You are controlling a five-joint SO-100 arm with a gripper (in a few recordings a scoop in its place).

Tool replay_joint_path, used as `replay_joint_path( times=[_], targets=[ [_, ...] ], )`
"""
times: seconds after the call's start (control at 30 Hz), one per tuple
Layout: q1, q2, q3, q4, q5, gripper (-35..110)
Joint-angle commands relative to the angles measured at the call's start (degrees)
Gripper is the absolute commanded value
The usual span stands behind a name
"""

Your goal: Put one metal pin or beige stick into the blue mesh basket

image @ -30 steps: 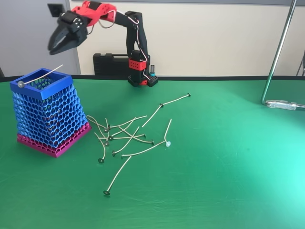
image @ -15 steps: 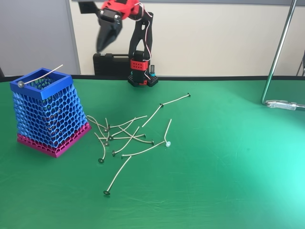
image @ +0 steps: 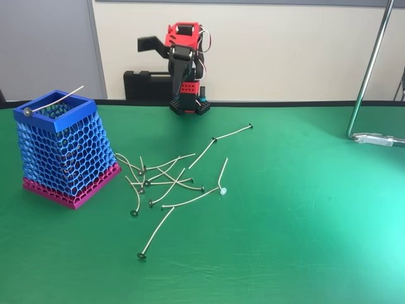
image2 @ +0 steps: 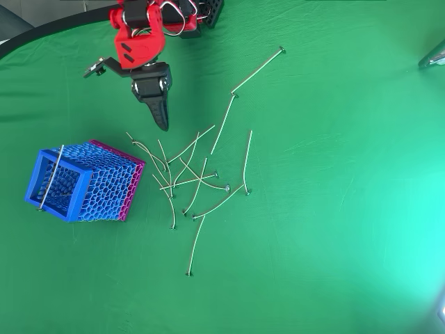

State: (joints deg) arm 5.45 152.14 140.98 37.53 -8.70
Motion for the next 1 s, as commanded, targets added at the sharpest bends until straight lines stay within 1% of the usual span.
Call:
replay_joint_path(
  times=[0.0, 0.07, 0.27, 0.5, 0.7, 0.97],
  targets=[
    [-0.4, 5.4, 8.1, -3.7, 0.3, 0],
    [-0.9, 8.7, 12.8, -5.1, 0.3, 0],
    [-2.9, 18.7, 23.3, -5.1, -0.5, 0],
    [-3.5, 28.8, 30.8, -2.5, -0.6, 0],
    [-3.6, 33.0, 34.0, -1.7, -0.5, 0],
    [-4.1, 38.1, 35.7, 2.7, -0.3, 0]
  ],
)
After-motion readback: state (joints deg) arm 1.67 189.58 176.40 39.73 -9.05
